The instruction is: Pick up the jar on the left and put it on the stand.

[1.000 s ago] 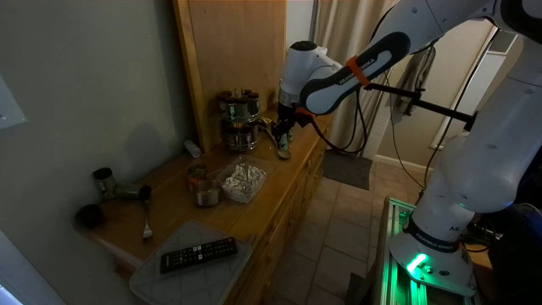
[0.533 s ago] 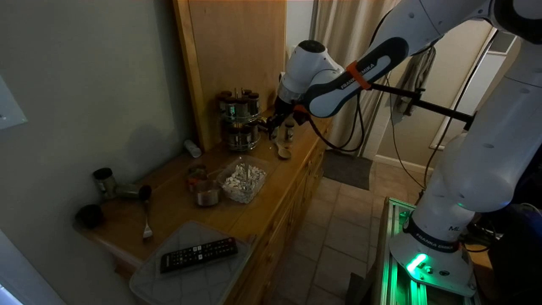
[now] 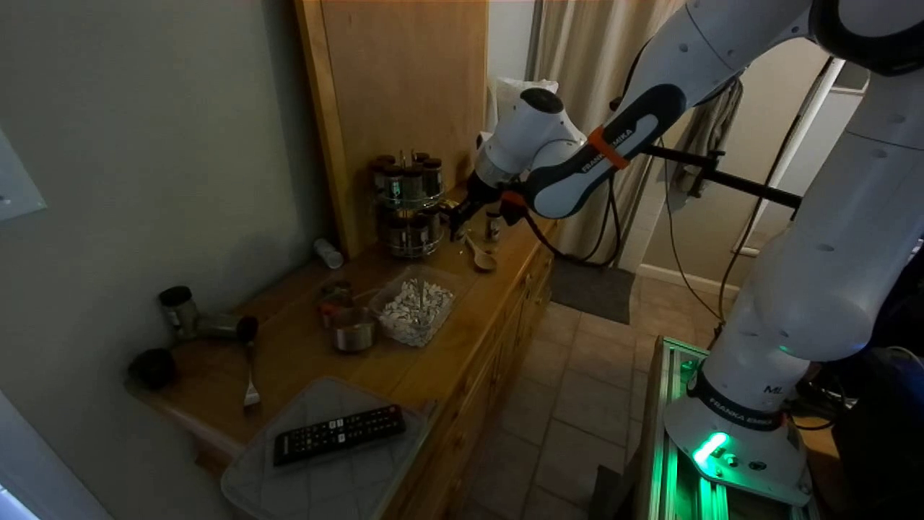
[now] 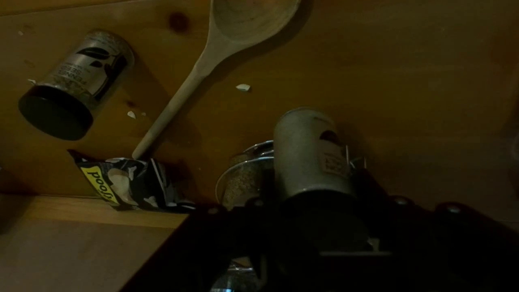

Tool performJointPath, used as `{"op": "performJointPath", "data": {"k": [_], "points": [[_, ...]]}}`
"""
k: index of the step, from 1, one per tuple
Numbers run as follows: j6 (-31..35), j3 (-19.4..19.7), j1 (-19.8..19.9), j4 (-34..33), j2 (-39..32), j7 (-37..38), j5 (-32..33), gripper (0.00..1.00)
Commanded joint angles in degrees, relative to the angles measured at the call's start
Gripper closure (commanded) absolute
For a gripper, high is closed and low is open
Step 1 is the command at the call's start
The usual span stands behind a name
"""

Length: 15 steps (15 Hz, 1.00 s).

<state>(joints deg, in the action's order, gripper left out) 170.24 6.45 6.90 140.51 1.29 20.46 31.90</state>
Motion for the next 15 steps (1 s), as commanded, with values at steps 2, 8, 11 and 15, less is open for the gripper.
{"op": "performJointPath", "data": {"k": [2,8,11,15], "points": [[6.05,1.31,1.40,-0.59,-1.99,2.40,5.41,0.76],[8.55,2.29,1.25,-2.89,-4.05,2.79,7.87,0.76],[9.56,2.81,1.17,-4.19,-5.35,2.53,8.17,0.76],[11.15,3.33,0.82,-5.36,-7.01,1.85,7.84,0.76]]}}
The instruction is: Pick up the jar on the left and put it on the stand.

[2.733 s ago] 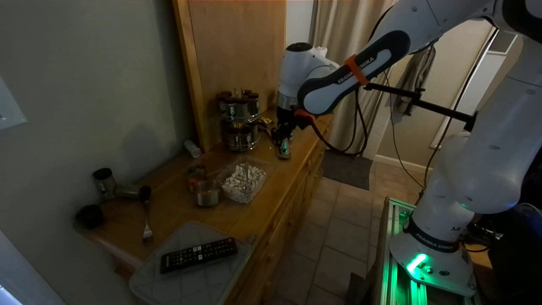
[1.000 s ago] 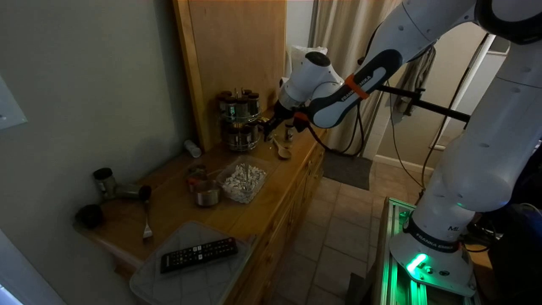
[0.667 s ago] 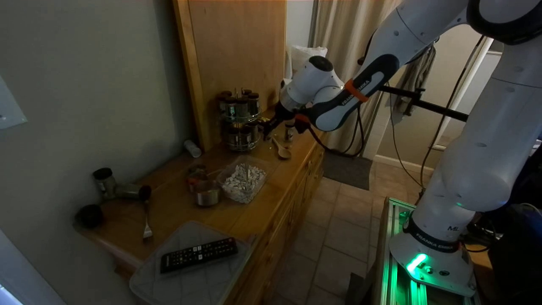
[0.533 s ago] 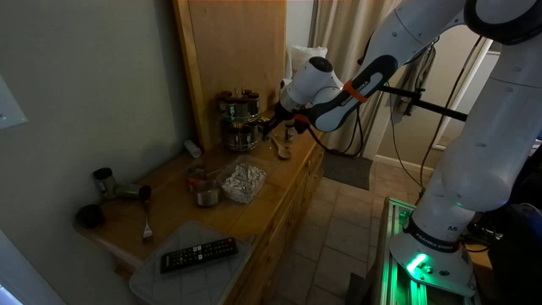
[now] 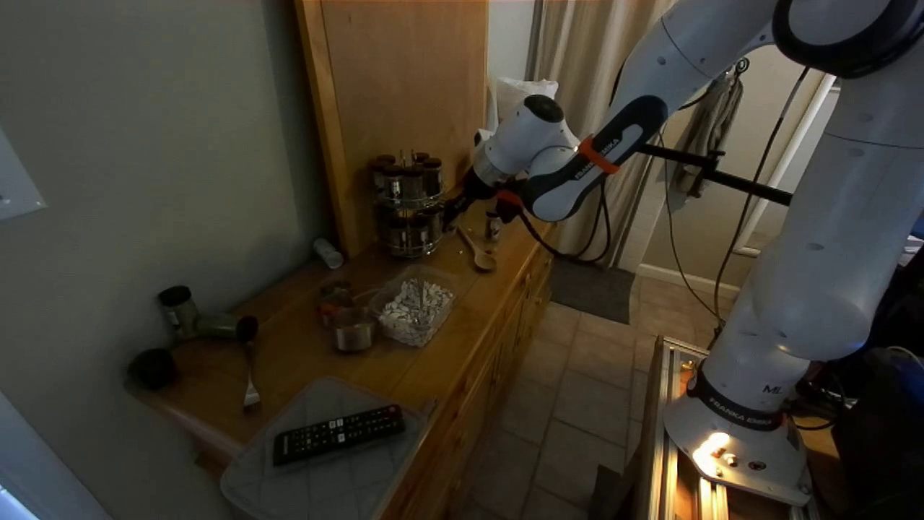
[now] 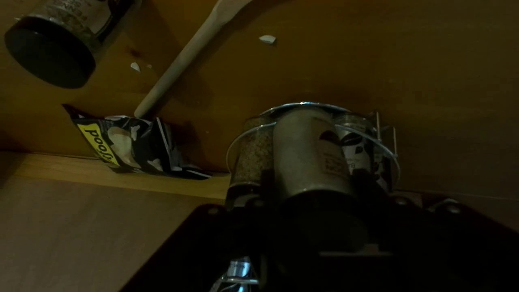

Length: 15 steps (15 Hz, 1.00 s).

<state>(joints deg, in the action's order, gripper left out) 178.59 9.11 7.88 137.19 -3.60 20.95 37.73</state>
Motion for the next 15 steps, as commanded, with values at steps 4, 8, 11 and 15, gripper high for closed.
{"op": "performJointPath", "data": {"k": [4,8,11,15], "points": [[5.59,0.08,-0.59,-2.51,-4.04,0.01,0.83,0.76],[7.35,1.00,-1.13,-3.47,-5.99,-0.20,1.35,0.76],[8.53,2.36,-1.44,-4.47,-7.23,-0.70,1.77,0.76],[10.61,3.95,-1.95,-5.51,-8.65,-2.01,1.51,0.76]]}}
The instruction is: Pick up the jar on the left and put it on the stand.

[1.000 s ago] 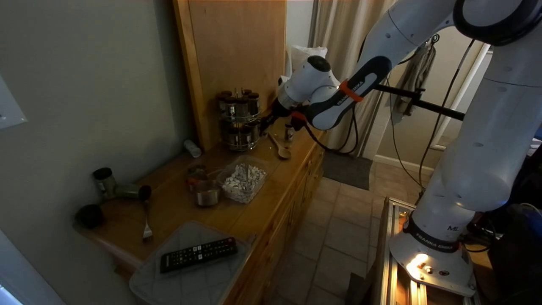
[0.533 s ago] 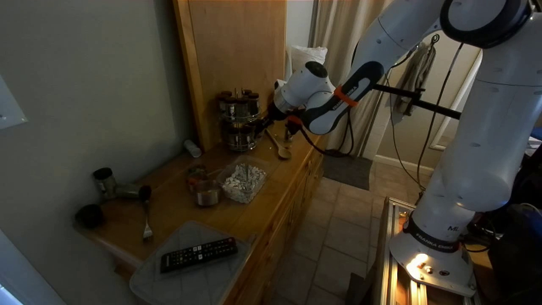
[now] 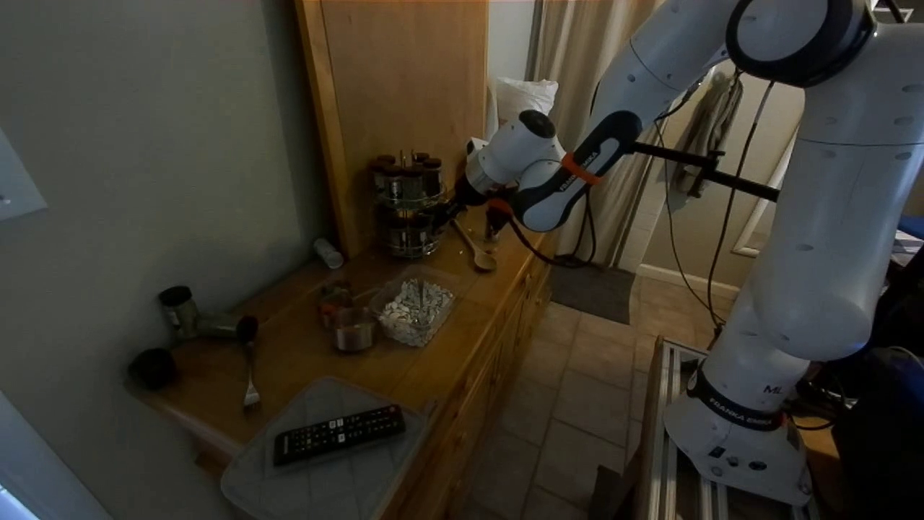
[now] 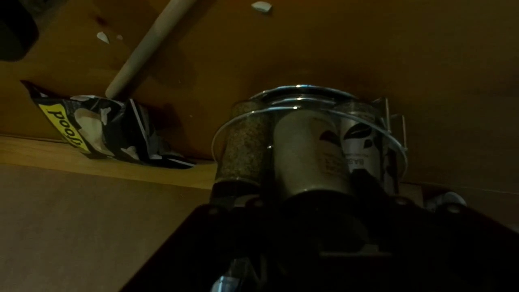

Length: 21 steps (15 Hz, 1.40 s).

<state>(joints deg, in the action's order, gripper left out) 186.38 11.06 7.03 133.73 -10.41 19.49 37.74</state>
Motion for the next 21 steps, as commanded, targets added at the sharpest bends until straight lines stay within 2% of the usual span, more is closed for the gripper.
{"op": "performJointPath", "data": {"k": [1,5,10,11,16,17,18,19,21], "points": [[3.45,2.32,-1.24,-2.20,-2.20,-0.86,1.31,0.76],[5.99,3.77,-2.17,-2.53,-3.90,-2.88,0.80,0.76],[8.32,3.48,-2.12,-2.28,-5.45,-3.97,0.12,0.76],[8.24,-0.78,0.73,-1.13,-5.20,-11.57,-7.73,0.76],[7.20,-3.56,1.15,-1.04,-6.01,-19.77,-17.60,0.76],[6.71,-2.64,0.98,-1.58,-6.07,-16.09,-13.80,0.76],[6.58,-3.96,1.39,-1.17,-5.89,-20.85,-19.09,0.76],[5.97,-3.17,1.41,-1.68,-5.85,-16.62,-14.96,0.76],[4.72,-3.67,1.89,-1.84,-5.62,-16.45,-15.30,0.76]]}}
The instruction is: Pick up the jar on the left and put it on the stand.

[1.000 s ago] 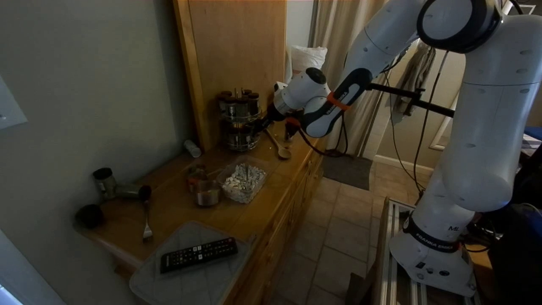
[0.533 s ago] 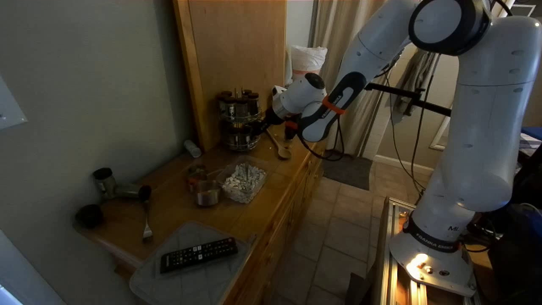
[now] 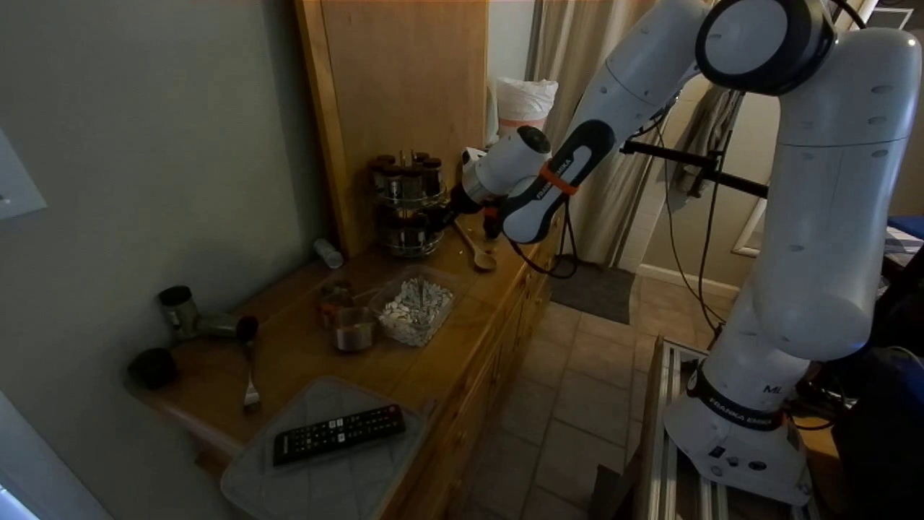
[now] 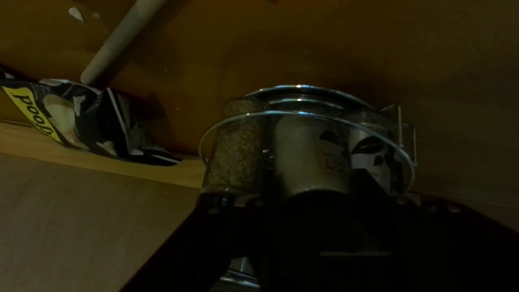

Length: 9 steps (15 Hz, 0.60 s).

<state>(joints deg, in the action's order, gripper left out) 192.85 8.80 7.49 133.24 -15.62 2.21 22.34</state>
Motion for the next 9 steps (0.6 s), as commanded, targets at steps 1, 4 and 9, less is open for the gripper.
{"op": "performJointPath", "data": {"k": [1,4,9], "points": [[-2.37,-1.43,1.51,-1.45,-0.28,1.01,-0.04,0.76],[-5.22,-2.41,2.51,-1.64,0.28,2.02,-0.49,0.76],[-10.14,-6.80,6.15,-3.50,0.13,3.60,-1.97,0.76]]}}
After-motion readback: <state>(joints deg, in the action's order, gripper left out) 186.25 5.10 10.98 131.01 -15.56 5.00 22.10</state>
